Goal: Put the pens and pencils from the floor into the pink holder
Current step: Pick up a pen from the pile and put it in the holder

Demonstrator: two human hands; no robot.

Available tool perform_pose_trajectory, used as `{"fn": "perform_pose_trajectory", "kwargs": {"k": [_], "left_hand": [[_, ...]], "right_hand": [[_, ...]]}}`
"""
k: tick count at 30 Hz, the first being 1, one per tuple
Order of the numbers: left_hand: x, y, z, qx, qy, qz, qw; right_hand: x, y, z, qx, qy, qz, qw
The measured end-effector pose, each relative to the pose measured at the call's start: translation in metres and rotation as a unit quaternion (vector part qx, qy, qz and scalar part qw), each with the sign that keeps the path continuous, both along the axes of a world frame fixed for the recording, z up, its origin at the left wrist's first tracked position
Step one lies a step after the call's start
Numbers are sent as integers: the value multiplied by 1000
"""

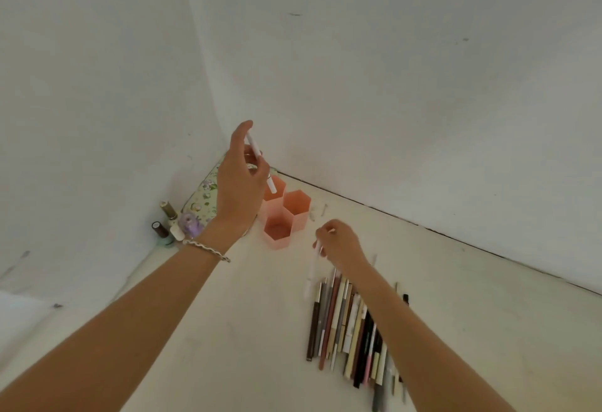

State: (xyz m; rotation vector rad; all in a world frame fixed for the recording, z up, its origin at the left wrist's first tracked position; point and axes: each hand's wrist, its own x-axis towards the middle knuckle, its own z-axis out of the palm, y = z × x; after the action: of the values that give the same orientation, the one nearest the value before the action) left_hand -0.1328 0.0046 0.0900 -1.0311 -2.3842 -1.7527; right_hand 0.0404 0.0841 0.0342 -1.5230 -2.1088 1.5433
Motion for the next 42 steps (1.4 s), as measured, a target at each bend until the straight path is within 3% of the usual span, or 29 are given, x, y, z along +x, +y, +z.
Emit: {"fn": "perform_pose_trajectory", "kwargs": {"k": [6, 10, 14, 18, 23, 26, 30, 32, 37, 42], "left_hand": [[-13, 13, -25, -59, 42, -1, 997], [-12, 6, -45, -150, 113, -18, 982], [-15, -15, -47, -123, 91, 33, 988], [-11, -39, -42, -72, 24, 31, 997], [24, -51, -47, -127, -24, -27, 991], [58, -47, -61, -230, -48, -105, 966], [103, -29, -83, -444, -99, -201, 868], [120, -22, -91, -488, -82, -210, 843], [142, -13, -106, -500, -52, -177, 846], [142, -14, -110, -465, -121, -157, 863]], "right_hand": [[-6, 30, 61, 73, 248, -176, 950], [-27, 23, 71, 107, 330, -224, 911], [-52, 14, 67, 181, 368, -216, 886], [-73, 4, 53, 269, 322, -115, 900], [-77, -5, 30, 309, 195, 38, 930], [-62, -2, 34, 305, 214, -7, 928], [-23, 14, 42, 292, 210, -58, 931], [-2, 21, 42, 279, 193, -64, 939], [35, 26, 34, 262, 160, -65, 949], [51, 15, 17, 238, 107, -42, 964]]}}
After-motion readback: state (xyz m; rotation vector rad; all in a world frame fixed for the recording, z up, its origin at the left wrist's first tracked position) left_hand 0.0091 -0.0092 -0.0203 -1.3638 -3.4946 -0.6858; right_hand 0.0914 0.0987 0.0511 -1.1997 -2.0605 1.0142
